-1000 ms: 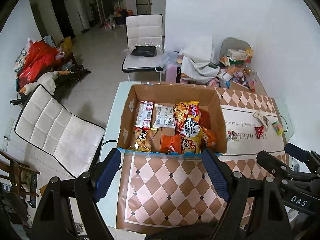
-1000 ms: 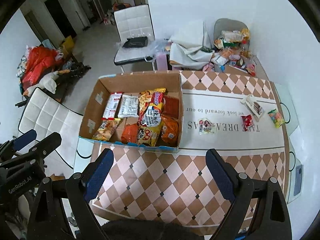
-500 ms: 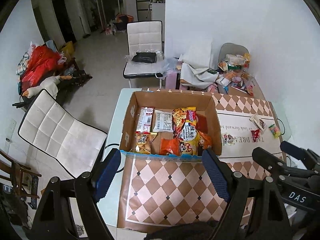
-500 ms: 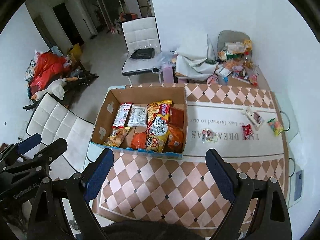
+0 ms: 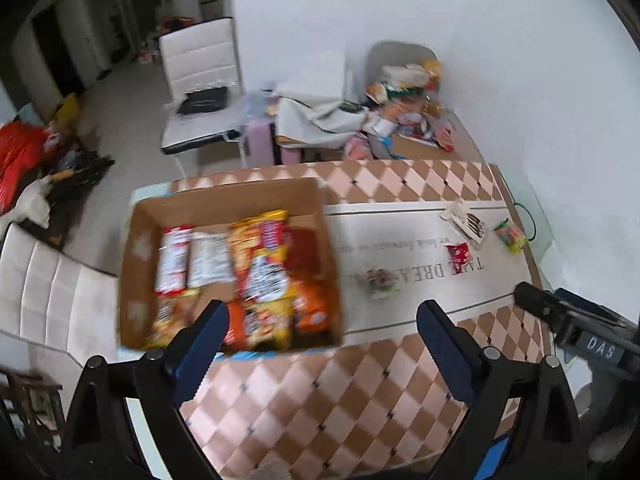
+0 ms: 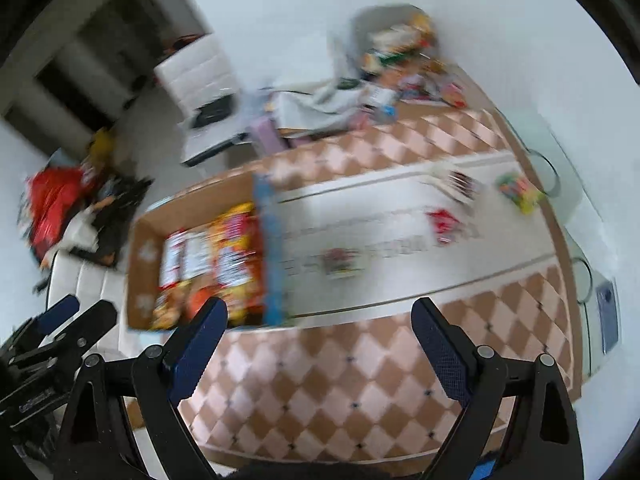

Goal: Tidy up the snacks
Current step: 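Grasp the clear woman-picture packet with the left tool while the right tool grasps the red packet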

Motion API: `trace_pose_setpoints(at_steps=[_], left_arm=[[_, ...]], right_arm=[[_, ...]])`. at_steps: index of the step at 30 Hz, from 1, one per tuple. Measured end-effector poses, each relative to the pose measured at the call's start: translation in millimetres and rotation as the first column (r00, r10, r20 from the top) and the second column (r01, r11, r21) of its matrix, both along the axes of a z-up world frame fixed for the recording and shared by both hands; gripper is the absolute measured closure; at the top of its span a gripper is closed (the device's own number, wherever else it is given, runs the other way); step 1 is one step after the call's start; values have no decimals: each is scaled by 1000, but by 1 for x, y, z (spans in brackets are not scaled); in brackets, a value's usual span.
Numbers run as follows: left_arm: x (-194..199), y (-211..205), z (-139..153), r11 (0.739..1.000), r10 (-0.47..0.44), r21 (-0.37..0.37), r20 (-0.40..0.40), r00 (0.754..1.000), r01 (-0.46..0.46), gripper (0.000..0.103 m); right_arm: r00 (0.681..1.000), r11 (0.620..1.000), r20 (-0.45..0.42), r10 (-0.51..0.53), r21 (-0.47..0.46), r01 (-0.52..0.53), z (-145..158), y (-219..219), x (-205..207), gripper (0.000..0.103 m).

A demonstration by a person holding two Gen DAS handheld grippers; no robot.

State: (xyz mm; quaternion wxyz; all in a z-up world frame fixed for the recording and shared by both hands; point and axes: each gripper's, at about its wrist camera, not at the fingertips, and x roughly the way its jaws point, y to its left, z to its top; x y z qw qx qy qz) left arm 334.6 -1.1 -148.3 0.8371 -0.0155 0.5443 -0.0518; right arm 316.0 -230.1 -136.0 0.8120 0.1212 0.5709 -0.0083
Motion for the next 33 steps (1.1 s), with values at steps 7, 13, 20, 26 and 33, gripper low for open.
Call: trace_pose_setpoints(at_steps=[7, 13, 20, 26, 33], left_arm=[[64, -82, -92, 1000, -27, -16, -225, 974, 25, 7], [102, -113, -181, 999, 26, -22, -427, 904, -39, 7], [121, -115, -245, 990, 100, -27, -545, 833, -136, 7], [130, -108, -264, 983, 140, -17, -568, 811, -181, 7], [135, -116, -274, 989, 118, -8, -578, 808, -150, 9]], right_arm=[[988, 996, -128, -88, -13, 88, -67, -120, 53, 8], [975, 998, -214, -59, -46, 51, -131, -171, 104, 8], [952, 1000, -306, -3, 20, 9, -207, -171, 151, 8], [933, 998, -356, 56, 25, -51, -251, -154, 175, 8], [916, 996, -391, 84, 20, -83, -275, -144, 186, 8]])
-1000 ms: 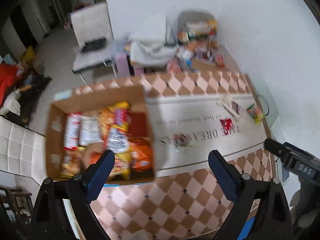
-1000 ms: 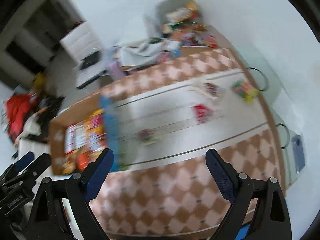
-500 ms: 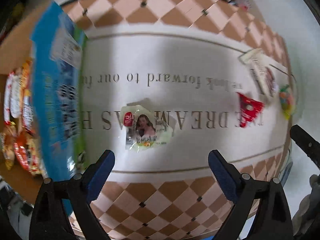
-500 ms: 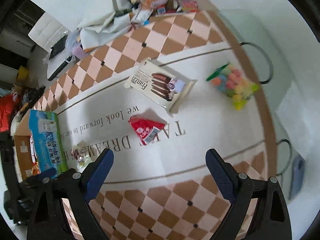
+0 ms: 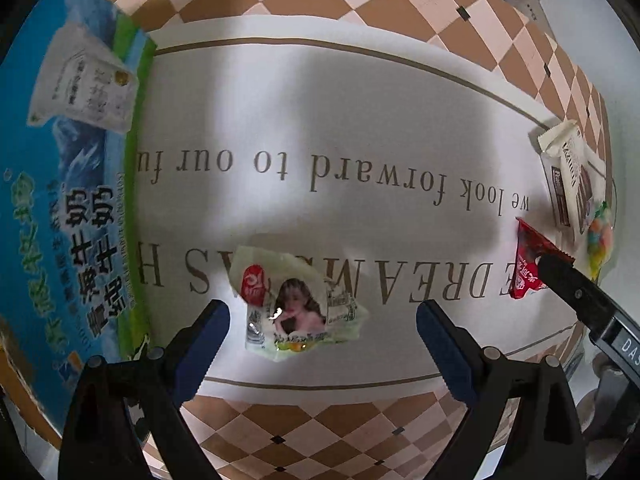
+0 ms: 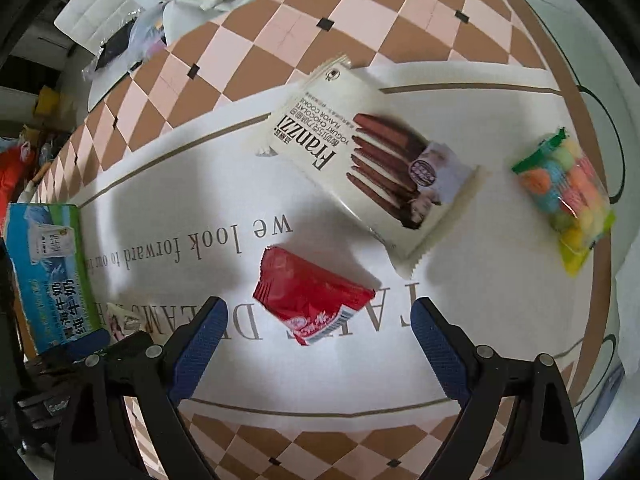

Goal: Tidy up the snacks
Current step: 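Grasp the clear woman-picture packet with the left tool while the right tool grasps the red packet, then carry both packets into the box and open both tools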

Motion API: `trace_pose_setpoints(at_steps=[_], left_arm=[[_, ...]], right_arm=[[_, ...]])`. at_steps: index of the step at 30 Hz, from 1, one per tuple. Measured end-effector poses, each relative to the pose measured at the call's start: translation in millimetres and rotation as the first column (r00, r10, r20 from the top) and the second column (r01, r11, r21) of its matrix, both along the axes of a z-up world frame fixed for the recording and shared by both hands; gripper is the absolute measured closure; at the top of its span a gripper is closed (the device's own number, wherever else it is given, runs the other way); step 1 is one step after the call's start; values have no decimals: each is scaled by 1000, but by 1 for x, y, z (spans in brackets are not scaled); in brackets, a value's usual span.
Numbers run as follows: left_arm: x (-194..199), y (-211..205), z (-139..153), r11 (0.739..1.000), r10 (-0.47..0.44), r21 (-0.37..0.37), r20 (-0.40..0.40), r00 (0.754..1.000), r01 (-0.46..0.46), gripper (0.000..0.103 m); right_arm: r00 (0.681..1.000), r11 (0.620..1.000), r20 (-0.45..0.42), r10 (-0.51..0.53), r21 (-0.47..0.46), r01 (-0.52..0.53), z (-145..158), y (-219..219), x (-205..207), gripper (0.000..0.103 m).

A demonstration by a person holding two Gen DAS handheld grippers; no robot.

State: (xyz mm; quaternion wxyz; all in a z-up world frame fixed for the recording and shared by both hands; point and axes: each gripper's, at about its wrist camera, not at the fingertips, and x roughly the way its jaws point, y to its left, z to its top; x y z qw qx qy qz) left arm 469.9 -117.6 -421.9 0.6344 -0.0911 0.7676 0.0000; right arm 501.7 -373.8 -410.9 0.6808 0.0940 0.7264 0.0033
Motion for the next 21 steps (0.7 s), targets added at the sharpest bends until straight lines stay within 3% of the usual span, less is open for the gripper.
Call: trace_pose_setpoints(at_steps=[2, 8, 9, 11, 15, 21], left_arm=[[1, -6, -3, 1000, -17, 3, -3, 1000, 17, 12], [2, -21, -17, 998, -58, 34, -21, 998, 58, 47], [1, -23, -18, 998, -58, 34, -18, 998, 59, 47], [3, -25, -18, 997, -67, 39, -3, 998, 67, 47], [-1, -22, -16, 996, -70, 49, 16, 997, 69, 47], [-11, -27, -5, 996, -76, 40, 32, 997, 75, 48]], right_arm=[[1000, 1000, -12, 3, -2, -3, -5, 1, 2, 8], [998, 1000, -50, 26, -15, -27, -18, 8, 4, 16], [998, 1000, -57, 26, -14, -27, -20, 9, 4, 18], [997, 999, -67, 29, -12, -30, -25, 11, 5, 32], [998, 998, -31, 47, -34, -48, -24, 16, 7, 44], [998, 998, -17, 53, -44, -53, -19, 17, 1, 47]])
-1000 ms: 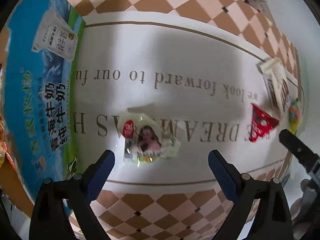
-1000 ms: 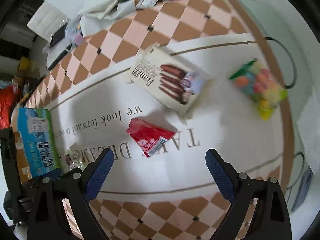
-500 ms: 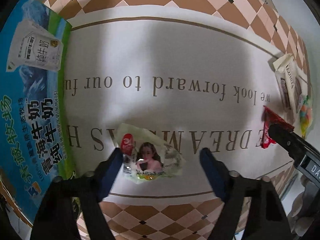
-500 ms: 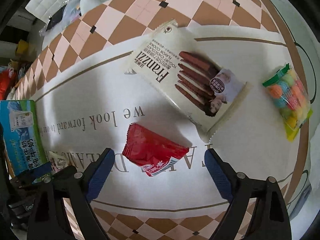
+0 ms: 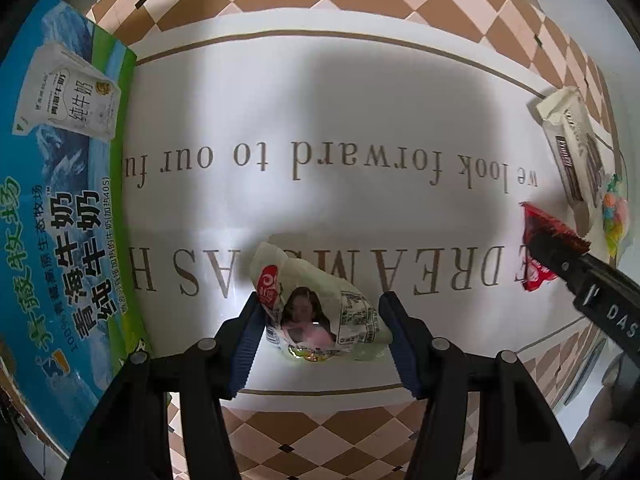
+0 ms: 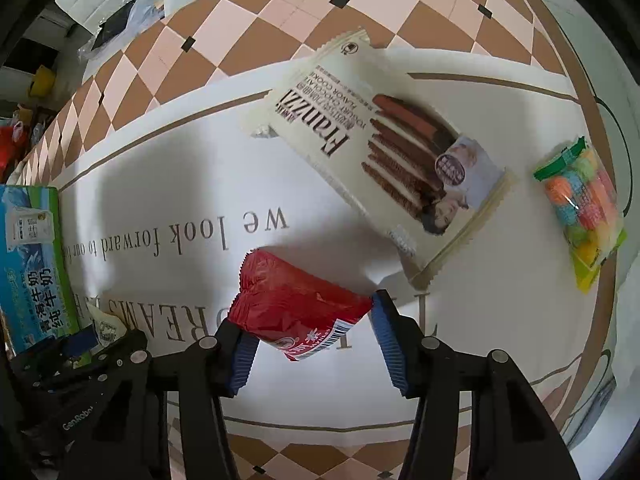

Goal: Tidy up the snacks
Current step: 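Carry both packets into the box and open both tools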

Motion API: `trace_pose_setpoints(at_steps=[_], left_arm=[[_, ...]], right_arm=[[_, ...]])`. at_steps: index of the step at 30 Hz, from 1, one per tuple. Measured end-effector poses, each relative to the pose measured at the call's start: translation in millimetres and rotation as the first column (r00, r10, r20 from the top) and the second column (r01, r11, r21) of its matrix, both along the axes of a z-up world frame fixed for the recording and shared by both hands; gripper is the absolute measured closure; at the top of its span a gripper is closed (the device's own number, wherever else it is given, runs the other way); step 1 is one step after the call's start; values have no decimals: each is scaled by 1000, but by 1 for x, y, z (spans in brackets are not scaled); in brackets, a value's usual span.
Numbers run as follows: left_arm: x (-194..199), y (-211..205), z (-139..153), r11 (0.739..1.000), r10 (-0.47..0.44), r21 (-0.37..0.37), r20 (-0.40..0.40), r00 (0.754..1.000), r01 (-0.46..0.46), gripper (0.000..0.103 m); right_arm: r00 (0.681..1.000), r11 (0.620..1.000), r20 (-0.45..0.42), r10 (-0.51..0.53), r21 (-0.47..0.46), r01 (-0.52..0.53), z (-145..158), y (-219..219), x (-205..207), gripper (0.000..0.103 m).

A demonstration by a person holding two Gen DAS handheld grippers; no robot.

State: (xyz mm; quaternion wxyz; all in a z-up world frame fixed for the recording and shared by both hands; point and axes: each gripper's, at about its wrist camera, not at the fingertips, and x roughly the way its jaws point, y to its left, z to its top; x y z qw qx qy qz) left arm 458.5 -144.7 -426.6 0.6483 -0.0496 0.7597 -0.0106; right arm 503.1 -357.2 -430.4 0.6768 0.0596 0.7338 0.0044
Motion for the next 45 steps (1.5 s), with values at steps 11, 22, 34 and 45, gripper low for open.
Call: trace_pose_setpoints(at_steps=[11, 22, 34, 45], left_arm=[[-8, -1, 81, 994, -7, -104, 132, 991, 21, 48], [-19, 77, 216, 980, 12, -193, 335, 942, 56, 48], [-58, 270, 208, 991, 95, -115, 288, 953, -64, 47], [-40, 359, 109, 971, 159, -189, 66, 985, -144, 47]], right_arm=[[995, 996, 89, -40, 79, 33, 68, 8, -23, 48], [968, 978, 250, -7, 205, -45, 204, 82, -45, 48], [976, 921, 194, 98, 353, -162, 204, 275, -77, 48], [971, 926, 109, 214, 293, -237, 108, 394, -78, 48]])
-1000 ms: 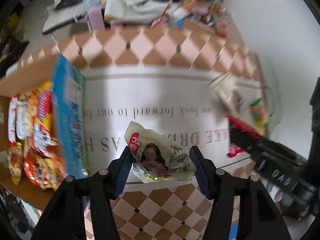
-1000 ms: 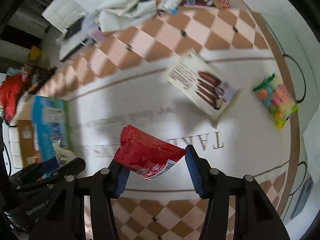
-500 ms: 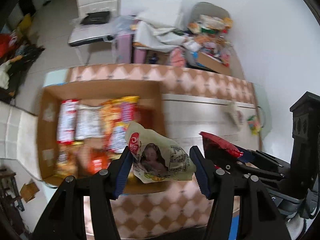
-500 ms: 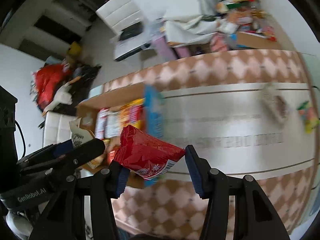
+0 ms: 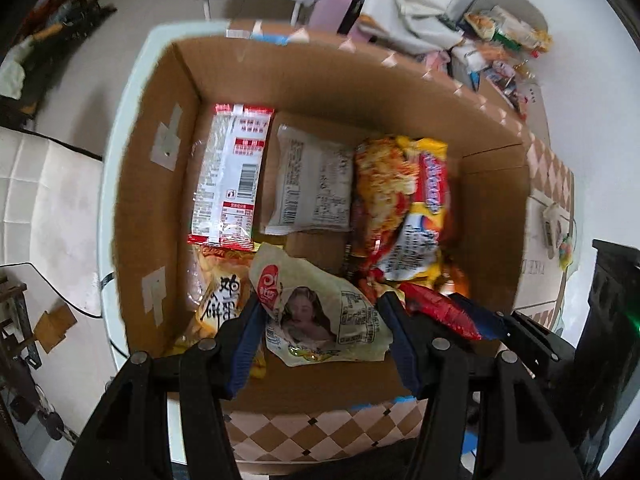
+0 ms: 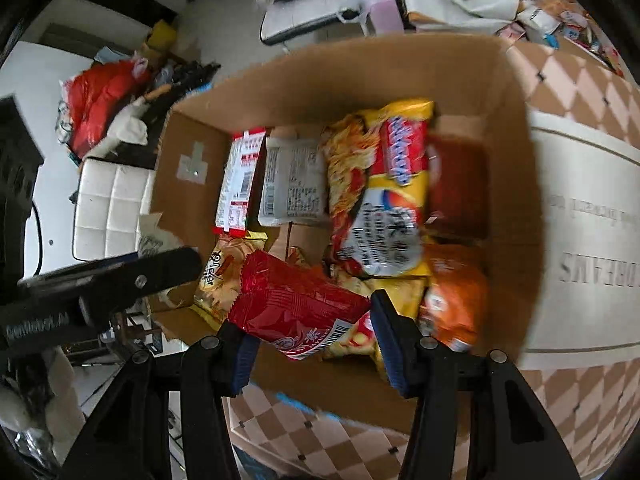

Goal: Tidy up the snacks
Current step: 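Carry both packets into the box and open both tools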

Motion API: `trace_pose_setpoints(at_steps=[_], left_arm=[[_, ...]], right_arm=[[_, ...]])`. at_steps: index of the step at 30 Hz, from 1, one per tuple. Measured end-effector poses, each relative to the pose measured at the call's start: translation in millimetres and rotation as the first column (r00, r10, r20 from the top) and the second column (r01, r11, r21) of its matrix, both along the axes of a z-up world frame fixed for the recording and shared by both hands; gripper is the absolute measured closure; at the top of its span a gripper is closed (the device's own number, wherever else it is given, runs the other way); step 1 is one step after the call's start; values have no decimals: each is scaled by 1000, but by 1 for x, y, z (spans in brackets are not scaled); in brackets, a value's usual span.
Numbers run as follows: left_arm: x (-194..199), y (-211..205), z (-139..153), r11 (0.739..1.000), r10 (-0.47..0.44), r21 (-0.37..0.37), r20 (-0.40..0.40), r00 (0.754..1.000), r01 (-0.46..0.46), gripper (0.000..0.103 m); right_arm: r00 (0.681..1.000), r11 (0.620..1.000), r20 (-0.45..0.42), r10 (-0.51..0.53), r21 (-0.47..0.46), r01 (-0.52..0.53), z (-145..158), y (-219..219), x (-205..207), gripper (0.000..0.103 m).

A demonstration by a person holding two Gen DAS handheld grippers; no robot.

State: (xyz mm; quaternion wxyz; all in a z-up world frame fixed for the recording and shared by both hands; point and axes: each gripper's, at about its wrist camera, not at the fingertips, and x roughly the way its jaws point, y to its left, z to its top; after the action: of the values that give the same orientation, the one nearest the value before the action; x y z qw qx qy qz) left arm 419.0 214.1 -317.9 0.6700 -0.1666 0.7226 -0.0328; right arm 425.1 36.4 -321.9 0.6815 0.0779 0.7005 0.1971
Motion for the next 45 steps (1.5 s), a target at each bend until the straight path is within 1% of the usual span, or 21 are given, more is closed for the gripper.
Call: trace_pose_setpoints(at_steps=[1, 5, 7, 9, 10, 12, 13, 14, 15, 17, 19, 21, 26, 32, 34, 35, 38, 41, 45], left_arm=[[3, 2, -9, 1000, -4, -14, -15, 1000, 4, 47], [9, 5, -29, 999, -23, -30, -63, 998, 21, 47], [11, 4, -39, 999, -31, -43, -103, 994, 27, 47], [11, 4, -47, 998, -36, -57, -131, 991, 29, 46], [10, 5, -50, 998, -37, -61, -144, 989, 29, 46], [8, 3, -53, 998, -50, -49, -160, 986, 42, 39], [7, 3, -52, 998, -54, -39, -153, 987, 49, 37], [6, 2, -51, 998, -59, -25, -150, 987, 56, 30], [5, 1, -50, 998, -64, -20, -148, 987, 62, 23], [3, 0, -48, 998, -67, -6, -141, 988, 66, 18], [2, 0, -44, 998, -65, -6, -129, 989, 64, 18], [1, -1, -38, 998, -64, -1, -115, 991, 65, 18], [-4, -6, -18, 996, -73, 55, -70, 995, 77, 18], [-19, -18, 12, 992, -55, 119, 20, 998, 52, 18], [-26, -19, 21, 987, -56, 151, 58, 997, 47, 18], [-29, -21, 18, 985, -57, 164, 73, 996, 44, 18], [-40, -18, 34, 982, -60, 186, 118, 991, 37, 18], [-54, -22, 50, 976, -60, 216, 180, 982, 20, 18], [-75, -27, 73, 969, -62, 248, 253, 965, -2, 18]], right_arm=[[1000, 1000, 1, 5, -7, -5, -4, 5, 1, 48], [999, 999, 20, 27, -39, -26, -16, 21, 6, 48], [999, 998, 22, 34, -48, -33, -21, 28, 8, 47], [999, 998, 8, 39, -45, -39, -28, 32, 11, 46], [999, 997, -4, 45, -58, -45, -32, 34, 13, 45], [998, 993, -12, 68, -97, -68, -37, 38, 13, 35], [997, 988, -1, 77, -133, -77, -38, 39, 14, 24], [996, 986, 7, 84, -149, -82, -38, 39, 14, 19], [997, 985, 4, 82, -154, -81, -39, 37, 13, 18], [997, 984, -6, 73, -161, -73, -41, 34, 14, 14], [998, 984, -12, 65, -163, -67, -42, 31, 14, 11], [998, 983, -14, 59, -173, -60, -42, 26, 12, 11], [999, 978, -9, 45, -204, -46, -37, 16, 7, 11], [999, 967, 34, 18, -256, -8, -23, 0, 2, 10], [999, 962, 54, 4, -274, 11, -15, -6, -2, 10], [998, 960, 63, 0, -278, 17, -12, -8, -4, 10], [995, 956, 104, -10, -292, 40, 6, -15, -10, 10], [988, 955, 151, -21, -290, 65, 28, -20, -20, 10], [982, 954, 189, -26, -288, 80, 53, -26, -36, 10]])
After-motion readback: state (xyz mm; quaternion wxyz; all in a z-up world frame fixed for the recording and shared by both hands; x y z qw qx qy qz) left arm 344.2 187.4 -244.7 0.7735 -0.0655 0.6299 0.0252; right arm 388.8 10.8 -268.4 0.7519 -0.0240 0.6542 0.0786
